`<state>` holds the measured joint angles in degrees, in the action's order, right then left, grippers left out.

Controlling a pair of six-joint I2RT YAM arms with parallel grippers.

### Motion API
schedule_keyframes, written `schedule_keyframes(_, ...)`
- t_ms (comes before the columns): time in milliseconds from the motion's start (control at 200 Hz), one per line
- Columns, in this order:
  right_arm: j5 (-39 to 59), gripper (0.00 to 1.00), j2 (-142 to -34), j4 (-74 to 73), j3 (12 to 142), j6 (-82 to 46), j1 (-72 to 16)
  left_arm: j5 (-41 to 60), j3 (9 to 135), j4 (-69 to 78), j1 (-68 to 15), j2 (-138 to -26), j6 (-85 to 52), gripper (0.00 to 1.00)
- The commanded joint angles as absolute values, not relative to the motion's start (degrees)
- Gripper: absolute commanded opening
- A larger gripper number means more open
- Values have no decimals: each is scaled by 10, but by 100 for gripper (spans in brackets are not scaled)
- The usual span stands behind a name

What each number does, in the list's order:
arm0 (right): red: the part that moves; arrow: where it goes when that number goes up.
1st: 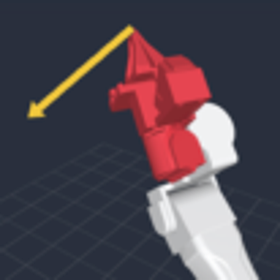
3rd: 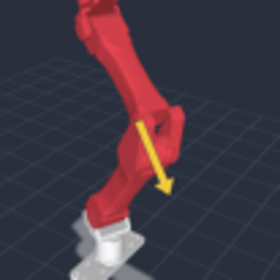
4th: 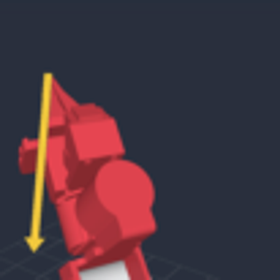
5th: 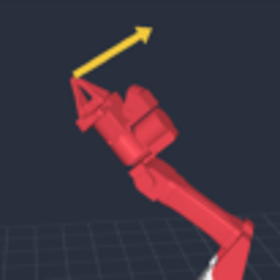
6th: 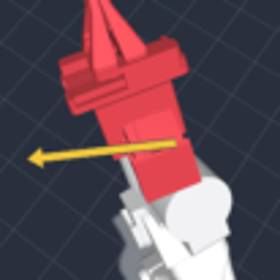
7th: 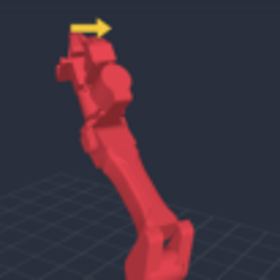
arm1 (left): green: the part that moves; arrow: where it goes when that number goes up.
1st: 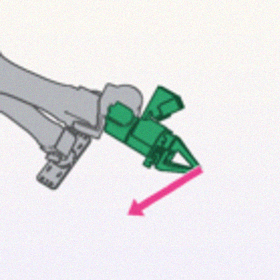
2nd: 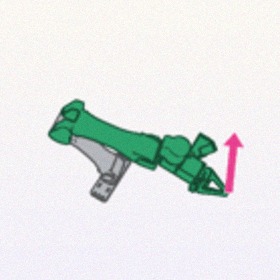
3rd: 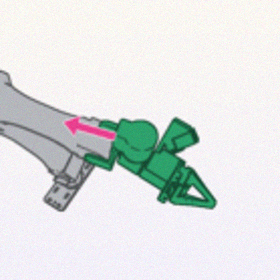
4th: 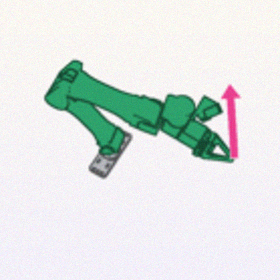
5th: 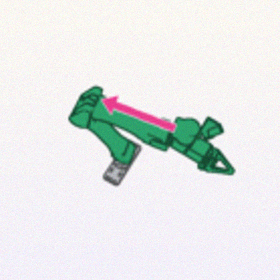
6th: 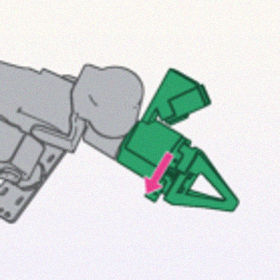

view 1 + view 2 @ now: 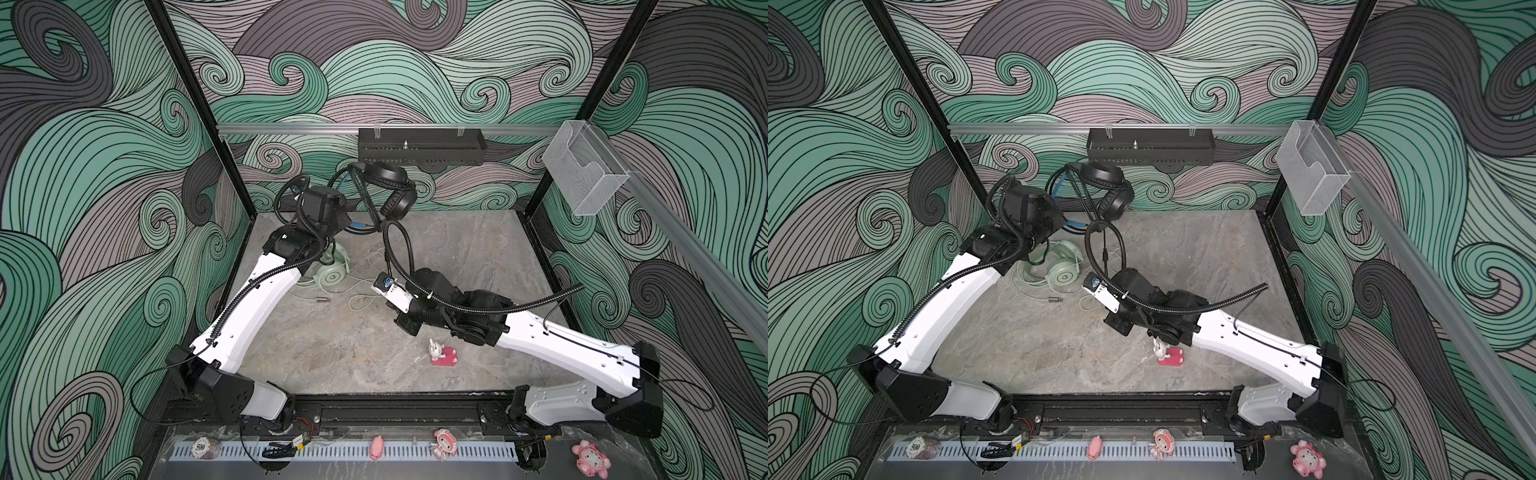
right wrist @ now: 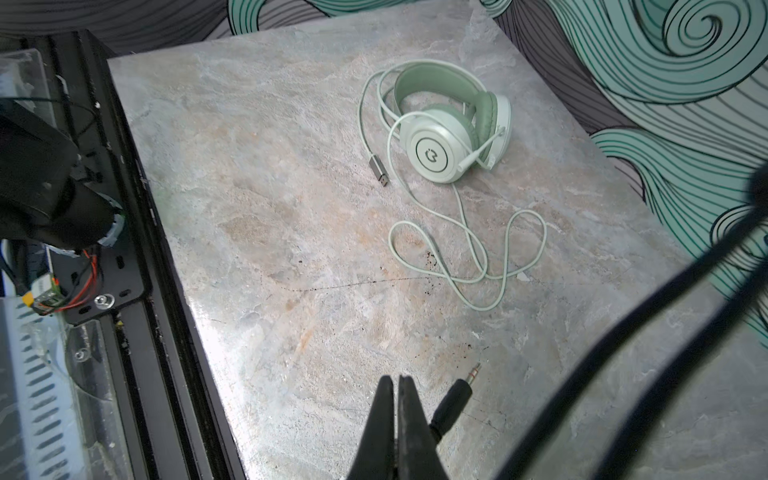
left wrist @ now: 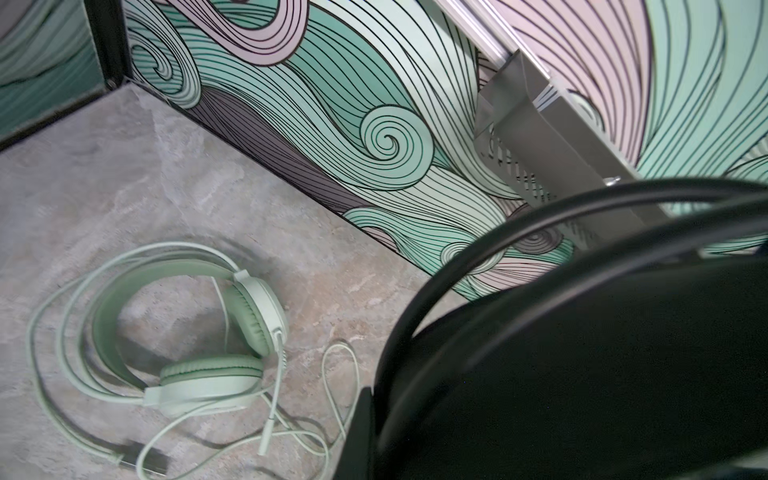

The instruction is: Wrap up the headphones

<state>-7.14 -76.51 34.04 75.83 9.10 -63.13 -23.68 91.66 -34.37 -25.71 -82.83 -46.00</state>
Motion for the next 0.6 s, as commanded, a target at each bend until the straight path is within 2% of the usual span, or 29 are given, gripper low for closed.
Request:
schedule_keyframes(0,-41,0,-766,418,824,108,-644,-331,939,-265,-267,-838,-395,0)
schedule_keyframes(200,-56,0,-804,493,968,145,-644,-372,936,-276,-315,-849,-280,0)
schedule_keyframes(415,-115,0,-855,559,1104,220,-642,-326,910,-323,-359,-836,-155,0)
schedule_keyframes(590,-135,0,-870,590,1129,273,-642,-248,881,-380,-364,-789,-110,0)
